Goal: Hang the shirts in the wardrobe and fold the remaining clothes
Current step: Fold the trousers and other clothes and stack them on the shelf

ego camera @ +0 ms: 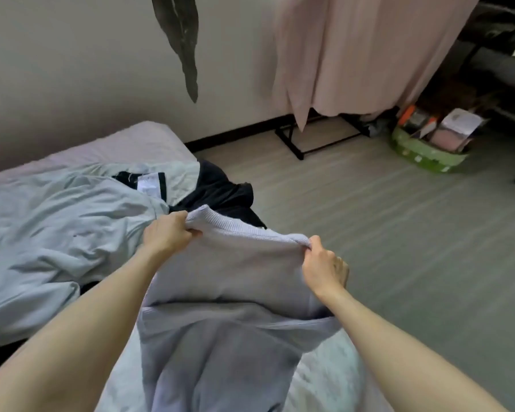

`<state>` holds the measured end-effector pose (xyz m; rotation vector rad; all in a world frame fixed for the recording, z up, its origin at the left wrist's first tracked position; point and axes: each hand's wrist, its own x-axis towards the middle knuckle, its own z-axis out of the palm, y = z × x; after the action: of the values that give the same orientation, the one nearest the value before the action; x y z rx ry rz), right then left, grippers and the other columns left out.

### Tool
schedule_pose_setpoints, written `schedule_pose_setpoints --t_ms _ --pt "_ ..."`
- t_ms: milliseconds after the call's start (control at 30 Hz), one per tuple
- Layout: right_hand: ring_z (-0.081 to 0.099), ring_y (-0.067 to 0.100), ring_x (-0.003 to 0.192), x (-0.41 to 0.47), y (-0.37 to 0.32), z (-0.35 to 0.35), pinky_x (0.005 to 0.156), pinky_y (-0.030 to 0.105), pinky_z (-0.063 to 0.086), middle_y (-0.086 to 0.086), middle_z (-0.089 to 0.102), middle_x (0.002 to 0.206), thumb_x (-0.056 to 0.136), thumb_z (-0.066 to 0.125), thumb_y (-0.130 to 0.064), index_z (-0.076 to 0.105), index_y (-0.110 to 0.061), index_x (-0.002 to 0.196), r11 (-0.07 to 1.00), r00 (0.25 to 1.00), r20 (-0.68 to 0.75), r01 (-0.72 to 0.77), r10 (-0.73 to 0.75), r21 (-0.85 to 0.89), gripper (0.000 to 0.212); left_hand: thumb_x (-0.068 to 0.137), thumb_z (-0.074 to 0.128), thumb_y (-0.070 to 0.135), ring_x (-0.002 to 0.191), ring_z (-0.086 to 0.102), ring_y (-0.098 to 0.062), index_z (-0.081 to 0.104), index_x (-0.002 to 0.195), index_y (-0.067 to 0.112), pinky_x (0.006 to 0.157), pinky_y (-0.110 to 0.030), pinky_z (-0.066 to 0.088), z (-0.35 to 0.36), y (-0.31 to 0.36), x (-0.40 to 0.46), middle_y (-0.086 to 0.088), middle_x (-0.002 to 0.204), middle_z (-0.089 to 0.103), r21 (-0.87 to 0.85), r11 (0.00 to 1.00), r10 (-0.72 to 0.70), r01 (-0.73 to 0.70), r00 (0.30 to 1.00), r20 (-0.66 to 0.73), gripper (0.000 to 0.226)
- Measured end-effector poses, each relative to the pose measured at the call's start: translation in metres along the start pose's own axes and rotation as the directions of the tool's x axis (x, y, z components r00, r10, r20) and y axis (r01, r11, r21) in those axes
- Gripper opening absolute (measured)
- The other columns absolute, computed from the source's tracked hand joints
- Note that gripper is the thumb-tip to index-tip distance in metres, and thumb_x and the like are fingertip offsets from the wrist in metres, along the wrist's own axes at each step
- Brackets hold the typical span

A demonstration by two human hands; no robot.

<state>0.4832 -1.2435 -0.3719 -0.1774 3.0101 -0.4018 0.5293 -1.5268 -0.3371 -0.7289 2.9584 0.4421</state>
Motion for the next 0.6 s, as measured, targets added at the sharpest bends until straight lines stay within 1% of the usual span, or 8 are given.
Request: schedule_pose_setpoints --t_ms 67,167,233,333,400,467,500,600 --pt "0.061 0.039 0.094 0.025 -0.016 -0.055 0.067 0.036 0.032 0.020 0.066 0.101 0.097 0.032 -0.018 0.043 -0.012 0.108 0.999 0.987 -0.159 0.008 0.000 0.046 0.017 0.086 0.059 0.038 0.101 0.058 -0.035 0.056 0.104 0.015 0.073 -0.037 0.040 -0.051 0.021 0.012 -0.015 0.106 0.064 -0.047 0.999 -0.009 0.002 0.988 -0.151 0.029" --pt "0.061 0.039 0.090 0.047 -0.035 -0.137 0.064 0.035 0.031 0.018 0.065 0.104 0.093 0.036 -0.009 0.044 -0.010 0.113 0.994 0.922 -0.388 0.043 0.001 0.105 0.022 0.088 0.059 0.035 0.096 0.059 -0.039 0.053 0.102 0.012 0.067 -0.036 0.033 -0.126 0.057 0.016 -0.020 0.103 0.064 -0.128 0.989 0.019 -0.080 0.908 -0.419 0.028" --pt "0.061 0.039 0.091 0.052 -0.045 -0.188 0.064 0.036 0.032 0.016 0.064 0.108 0.090 0.039 -0.006 0.045 -0.008 0.116 0.984 0.849 -0.528 0.102 -0.010 0.146 0.026 0.089 0.058 0.034 0.093 0.059 -0.039 0.052 0.100 0.010 0.069 -0.037 0.032 -0.176 0.077 0.012 -0.018 0.102 0.065 -0.137 0.973 0.070 -0.185 0.804 -0.591 0.027" --pt "0.058 0.035 0.099 0.043 -0.048 -0.232 0.079 0.040 0.034 0.014 0.063 0.109 0.090 0.044 -0.006 0.050 -0.006 0.114 0.968 0.752 -0.658 0.193 -0.042 0.159 0.025 0.090 0.057 0.032 0.087 0.060 -0.040 0.056 0.104 0.006 0.079 -0.039 0.035 -0.219 0.090 -0.006 -0.016 0.104 0.066 -0.060 0.942 0.180 -0.330 0.648 -0.741 0.029" --pt "0.057 0.033 0.101 0.028 -0.041 -0.238 0.084 0.040 0.030 0.014 0.063 0.105 0.088 0.046 -0.005 0.053 -0.005 0.111 0.956 0.721 -0.692 0.228 -0.040 0.183 0.024 0.089 0.061 0.024 0.074 0.060 -0.040 0.059 0.101 0.003 0.079 -0.039 0.037 -0.226 0.087 -0.024 -0.016 0.096 0.067 0.024 0.906 0.282 -0.422 0.562 -0.778 0.024" --pt "0.057 0.033 0.099 0.008 -0.029 -0.225 0.083 0.038 0.028 0.013 0.063 0.099 0.086 0.048 -0.003 0.057 -0.005 0.106 0.948 0.727 -0.686 0.245 -0.040 0.205 0.022 0.084 0.066 0.009 0.065 0.062 -0.035 0.060 0.096 0.002 0.077 -0.041 0.040 -0.215 0.075 -0.045 -0.015 0.085 0.067 0.170 0.854 0.440 -0.492 0.507 -0.741 0.015" --pt "0.058 0.033 0.096 -0.004 -0.021 -0.212 0.083 0.038 0.028 0.013 0.064 0.095 0.085 0.050 -0.001 0.060 -0.005 0.102 0.947 0.735 -0.676 0.252 -0.053 0.200 0.020 0.078 0.068 0.002 0.061 0.062 -0.033 0.058 0.095 0.005 0.075 -0.042 0.042 -0.203 0.066 -0.056 -0.013 0.081 0.067 0.247 0.826 0.510 -0.507 0.485 -0.711 0.020" --pt "0.062 0.032 0.081 -0.049 0.001 -0.159 0.079 0.039 0.033 0.010 0.065 0.079 0.081 0.053 0.001 0.066 -0.007 0.088 0.951 0.782 -0.605 0.281 -0.150 0.127 0.016 0.062 0.069 -0.006 0.055 0.061 -0.027 0.046 0.091 0.018 0.071 -0.038 0.040 -0.155 0.027 -0.094 -0.008 0.072 0.063 0.367 0.785 0.610 -0.500 0.515 -0.602 0.044"
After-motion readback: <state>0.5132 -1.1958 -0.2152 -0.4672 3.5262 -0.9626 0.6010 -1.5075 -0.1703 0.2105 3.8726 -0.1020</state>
